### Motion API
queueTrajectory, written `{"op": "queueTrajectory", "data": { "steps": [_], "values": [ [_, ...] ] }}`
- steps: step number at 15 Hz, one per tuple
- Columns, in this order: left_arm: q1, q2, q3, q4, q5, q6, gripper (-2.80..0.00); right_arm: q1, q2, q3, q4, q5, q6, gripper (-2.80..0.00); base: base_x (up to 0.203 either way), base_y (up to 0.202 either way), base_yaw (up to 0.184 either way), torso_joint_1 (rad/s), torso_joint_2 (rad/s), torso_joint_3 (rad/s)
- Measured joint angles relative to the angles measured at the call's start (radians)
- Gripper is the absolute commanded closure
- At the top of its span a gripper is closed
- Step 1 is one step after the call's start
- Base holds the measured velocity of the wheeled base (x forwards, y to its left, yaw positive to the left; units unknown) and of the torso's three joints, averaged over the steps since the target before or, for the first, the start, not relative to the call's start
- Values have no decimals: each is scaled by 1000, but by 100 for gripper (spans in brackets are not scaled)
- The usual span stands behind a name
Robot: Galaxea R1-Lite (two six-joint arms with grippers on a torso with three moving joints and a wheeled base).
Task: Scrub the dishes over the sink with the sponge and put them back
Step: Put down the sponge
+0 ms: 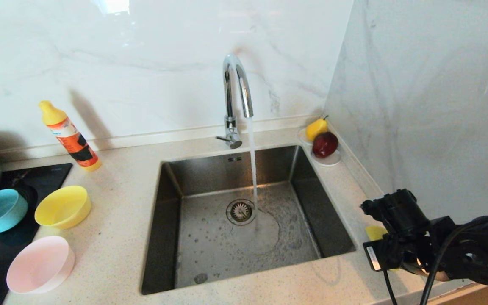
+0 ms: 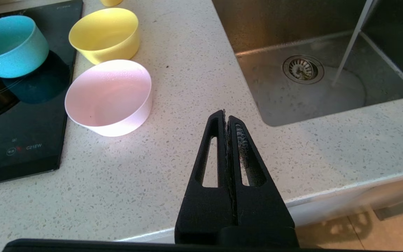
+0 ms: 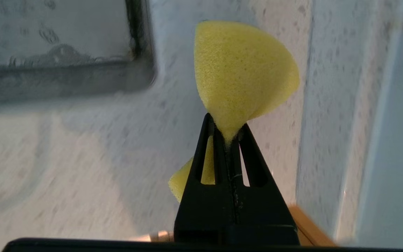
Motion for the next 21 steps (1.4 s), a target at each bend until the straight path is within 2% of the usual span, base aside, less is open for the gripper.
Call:
{"op": "queueTrajectory", "data": {
  "steps": [11,20,21],
  "values": [
    [0,0,0,0,0,0,0,-26,81,-31,-136,18,-45,0,0,0,0,0,0,0],
    [0,0,0,0,0,0,0,-56,106,-54,-144,22,-50,0,0,0,0,0,0,0],
    [0,0,0,0,0,0,0,-56,105,-54,-143,23,-53,-280,0,0,0,0,0,0]
  ]
}}
